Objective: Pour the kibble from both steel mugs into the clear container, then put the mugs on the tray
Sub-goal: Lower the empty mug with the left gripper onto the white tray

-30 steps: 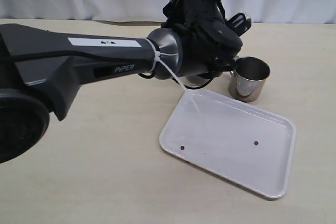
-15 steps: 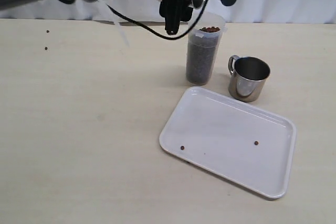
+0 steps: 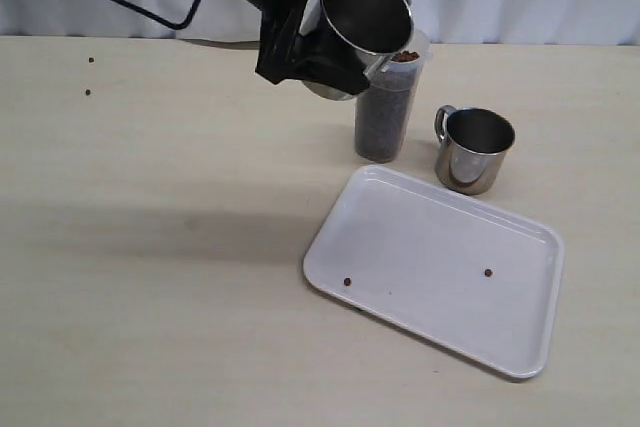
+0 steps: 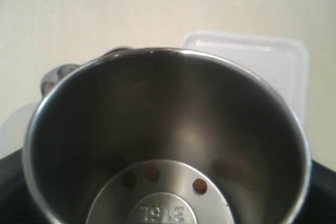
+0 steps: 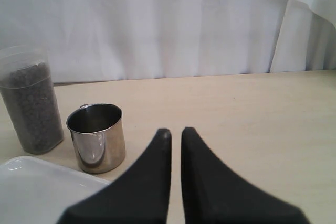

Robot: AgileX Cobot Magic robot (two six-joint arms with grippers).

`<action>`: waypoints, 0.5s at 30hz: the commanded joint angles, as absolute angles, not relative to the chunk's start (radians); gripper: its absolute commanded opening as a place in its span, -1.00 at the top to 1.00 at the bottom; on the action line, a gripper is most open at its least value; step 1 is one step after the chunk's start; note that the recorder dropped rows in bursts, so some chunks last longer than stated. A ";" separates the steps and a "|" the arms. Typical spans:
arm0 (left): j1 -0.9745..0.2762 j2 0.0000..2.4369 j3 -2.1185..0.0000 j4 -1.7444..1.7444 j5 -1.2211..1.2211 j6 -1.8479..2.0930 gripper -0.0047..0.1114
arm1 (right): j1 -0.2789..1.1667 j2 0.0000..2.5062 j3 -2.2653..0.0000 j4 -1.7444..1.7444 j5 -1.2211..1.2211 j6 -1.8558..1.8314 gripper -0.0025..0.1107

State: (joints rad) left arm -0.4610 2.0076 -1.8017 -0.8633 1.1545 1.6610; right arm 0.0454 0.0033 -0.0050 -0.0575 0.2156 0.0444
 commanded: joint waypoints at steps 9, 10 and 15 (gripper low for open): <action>-0.492 2.036 -1.326 -1.277 0.987 2.140 0.92 | 0.049 0.000 0.000 -0.060 0.214 0.036 0.86; -0.506 2.056 -1.326 -1.290 0.986 2.140 0.92 | 0.049 0.000 0.000 -0.060 0.214 0.036 0.86; -0.555 2.165 -1.326 -1.510 0.946 2.140 0.92 | 0.049 0.000 0.000 -0.060 0.214 0.036 0.86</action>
State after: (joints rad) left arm -0.5318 2.1167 -1.3298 -1.3737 0.9781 2.1127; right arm 0.0454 0.0033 -0.0050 -0.0575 0.2156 0.0444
